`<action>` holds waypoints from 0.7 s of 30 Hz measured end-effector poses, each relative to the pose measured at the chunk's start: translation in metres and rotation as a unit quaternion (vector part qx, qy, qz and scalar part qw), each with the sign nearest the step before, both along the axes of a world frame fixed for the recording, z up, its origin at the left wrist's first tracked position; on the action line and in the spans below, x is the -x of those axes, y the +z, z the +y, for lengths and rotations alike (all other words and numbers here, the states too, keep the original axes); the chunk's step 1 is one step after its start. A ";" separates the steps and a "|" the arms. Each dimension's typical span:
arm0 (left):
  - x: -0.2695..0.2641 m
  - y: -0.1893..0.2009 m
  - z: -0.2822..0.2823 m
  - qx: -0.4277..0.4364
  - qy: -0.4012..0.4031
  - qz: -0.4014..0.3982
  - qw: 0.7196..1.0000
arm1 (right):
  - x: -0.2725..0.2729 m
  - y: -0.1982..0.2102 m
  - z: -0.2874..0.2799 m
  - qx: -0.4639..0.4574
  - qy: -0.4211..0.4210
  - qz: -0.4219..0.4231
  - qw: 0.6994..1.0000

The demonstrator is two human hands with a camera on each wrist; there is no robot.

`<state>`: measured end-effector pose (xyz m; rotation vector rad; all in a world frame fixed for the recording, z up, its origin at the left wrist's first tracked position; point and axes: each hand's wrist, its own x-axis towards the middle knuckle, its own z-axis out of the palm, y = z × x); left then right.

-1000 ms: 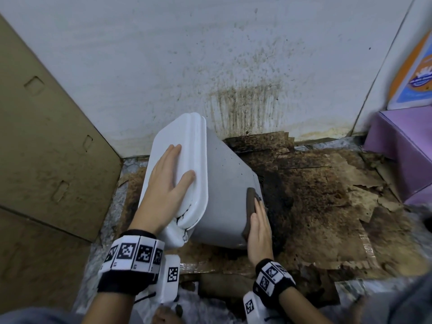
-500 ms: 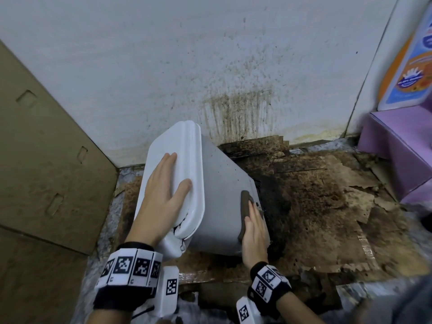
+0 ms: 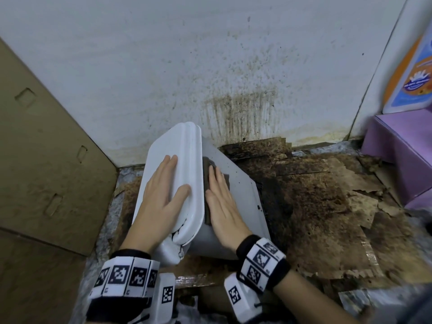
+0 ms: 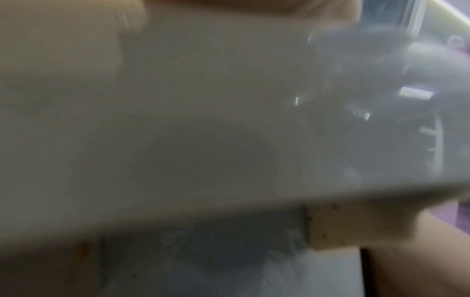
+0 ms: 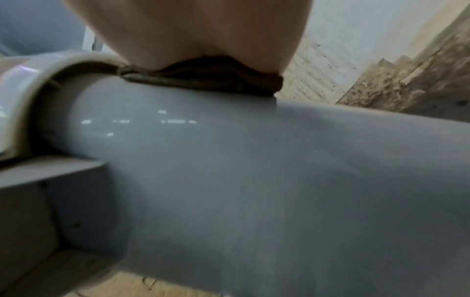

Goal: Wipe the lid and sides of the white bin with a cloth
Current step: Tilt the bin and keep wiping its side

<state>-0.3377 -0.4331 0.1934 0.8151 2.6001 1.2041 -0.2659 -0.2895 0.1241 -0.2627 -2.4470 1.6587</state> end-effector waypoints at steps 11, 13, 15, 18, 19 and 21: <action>-0.004 0.001 0.004 -0.004 -0.011 0.012 1.000 | 0.062 0.004 0.064 -0.191 0.132 -0.012 0.973; -0.007 0.003 0.004 -0.009 -0.012 0.005 1.000 | 0.066 -0.007 0.068 -0.155 0.121 -0.034 0.980; -0.008 0.005 0.003 -0.015 -0.010 -0.001 1.000 | 0.067 -0.024 0.073 -0.140 0.108 -0.052 0.983; -0.008 0.008 0.000 -0.015 -0.002 -0.008 1.000 | 0.058 -0.045 0.084 -0.093 0.099 -0.095 0.986; -0.007 0.009 -0.001 -0.015 0.001 -0.010 1.000 | 0.055 -0.051 0.088 -0.082 0.091 -0.113 0.986; -0.006 0.011 -0.002 -0.016 0.007 -0.018 1.000 | 0.049 -0.063 0.098 -0.069 0.077 -0.158 0.982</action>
